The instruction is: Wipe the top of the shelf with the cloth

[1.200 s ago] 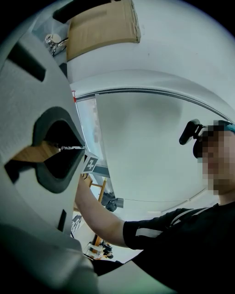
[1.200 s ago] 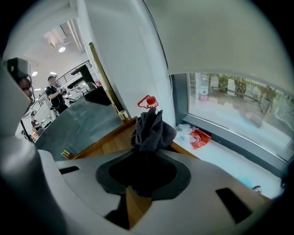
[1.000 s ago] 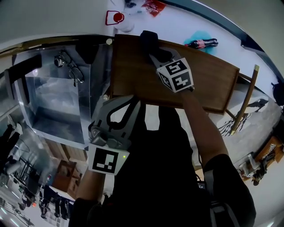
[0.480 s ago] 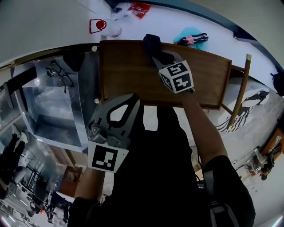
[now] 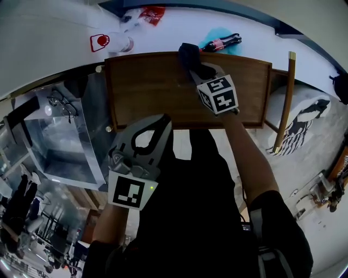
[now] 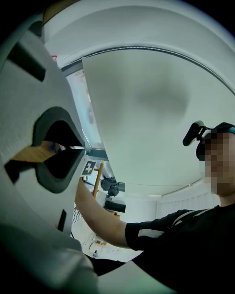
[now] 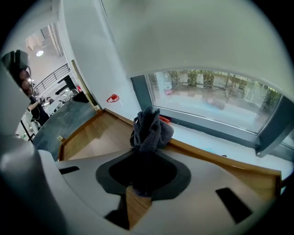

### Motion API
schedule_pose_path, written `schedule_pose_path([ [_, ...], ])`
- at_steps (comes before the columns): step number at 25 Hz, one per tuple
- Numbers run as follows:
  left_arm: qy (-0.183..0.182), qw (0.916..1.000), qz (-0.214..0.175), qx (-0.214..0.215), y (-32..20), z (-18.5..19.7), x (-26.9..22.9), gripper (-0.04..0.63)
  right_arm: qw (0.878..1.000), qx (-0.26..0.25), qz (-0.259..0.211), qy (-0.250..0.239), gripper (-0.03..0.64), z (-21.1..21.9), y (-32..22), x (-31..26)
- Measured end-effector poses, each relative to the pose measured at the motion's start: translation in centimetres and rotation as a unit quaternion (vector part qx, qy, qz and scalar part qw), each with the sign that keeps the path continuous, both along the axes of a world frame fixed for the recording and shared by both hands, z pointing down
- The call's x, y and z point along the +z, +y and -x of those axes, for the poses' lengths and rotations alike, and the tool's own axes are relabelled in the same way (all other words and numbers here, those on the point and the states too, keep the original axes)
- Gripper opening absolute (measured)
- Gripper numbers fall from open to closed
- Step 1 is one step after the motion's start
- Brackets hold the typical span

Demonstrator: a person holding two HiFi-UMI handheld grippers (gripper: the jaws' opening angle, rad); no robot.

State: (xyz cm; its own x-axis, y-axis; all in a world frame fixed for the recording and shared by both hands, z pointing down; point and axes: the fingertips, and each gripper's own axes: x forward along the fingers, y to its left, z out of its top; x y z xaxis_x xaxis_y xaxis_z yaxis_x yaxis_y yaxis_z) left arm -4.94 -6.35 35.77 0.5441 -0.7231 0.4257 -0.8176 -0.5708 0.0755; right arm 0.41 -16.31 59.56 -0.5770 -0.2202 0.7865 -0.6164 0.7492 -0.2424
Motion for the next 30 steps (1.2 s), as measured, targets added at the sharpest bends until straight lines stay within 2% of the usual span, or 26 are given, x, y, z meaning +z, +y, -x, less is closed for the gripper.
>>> schedule_pose_path([
  [30,0.001,0.9963,-0.005,0.085,-4.0,-12.2,-0.4,0.034,0.993,0.113,-0.007,0.043,0.083,-16.7,-3.8,0.2],
])
